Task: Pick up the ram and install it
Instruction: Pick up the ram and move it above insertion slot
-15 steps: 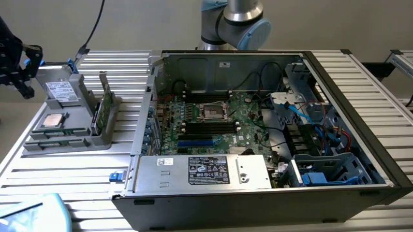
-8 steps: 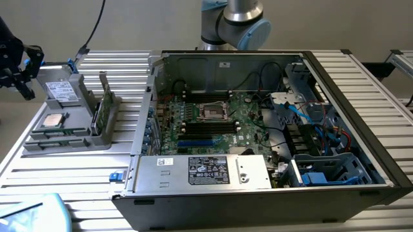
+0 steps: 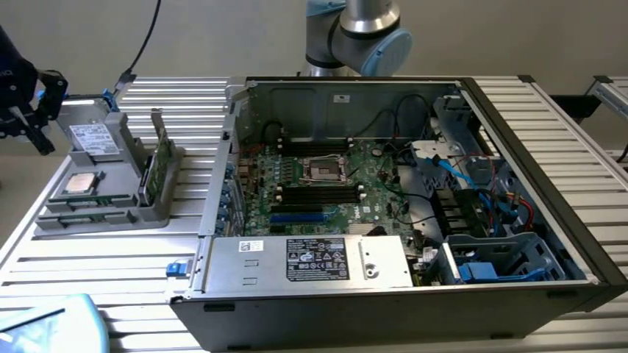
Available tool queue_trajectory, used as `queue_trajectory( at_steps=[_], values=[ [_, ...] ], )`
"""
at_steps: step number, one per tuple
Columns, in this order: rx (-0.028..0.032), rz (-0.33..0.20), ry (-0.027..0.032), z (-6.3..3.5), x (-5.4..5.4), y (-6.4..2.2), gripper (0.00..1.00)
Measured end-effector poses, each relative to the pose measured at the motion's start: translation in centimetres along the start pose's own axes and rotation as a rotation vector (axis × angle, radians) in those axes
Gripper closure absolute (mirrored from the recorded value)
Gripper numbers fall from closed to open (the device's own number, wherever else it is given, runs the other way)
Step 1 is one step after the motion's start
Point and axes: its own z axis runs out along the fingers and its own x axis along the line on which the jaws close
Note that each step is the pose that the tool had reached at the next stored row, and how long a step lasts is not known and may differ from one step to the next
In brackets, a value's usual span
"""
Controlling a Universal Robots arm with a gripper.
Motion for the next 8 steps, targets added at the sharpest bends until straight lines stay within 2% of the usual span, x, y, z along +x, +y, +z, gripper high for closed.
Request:
queue_trajectory(
  at_steps=[8],
  values=[
    [0.0000, -0.146, 0.0070, 0.43, 0.00, -0.02, 0.90]
  ],
)
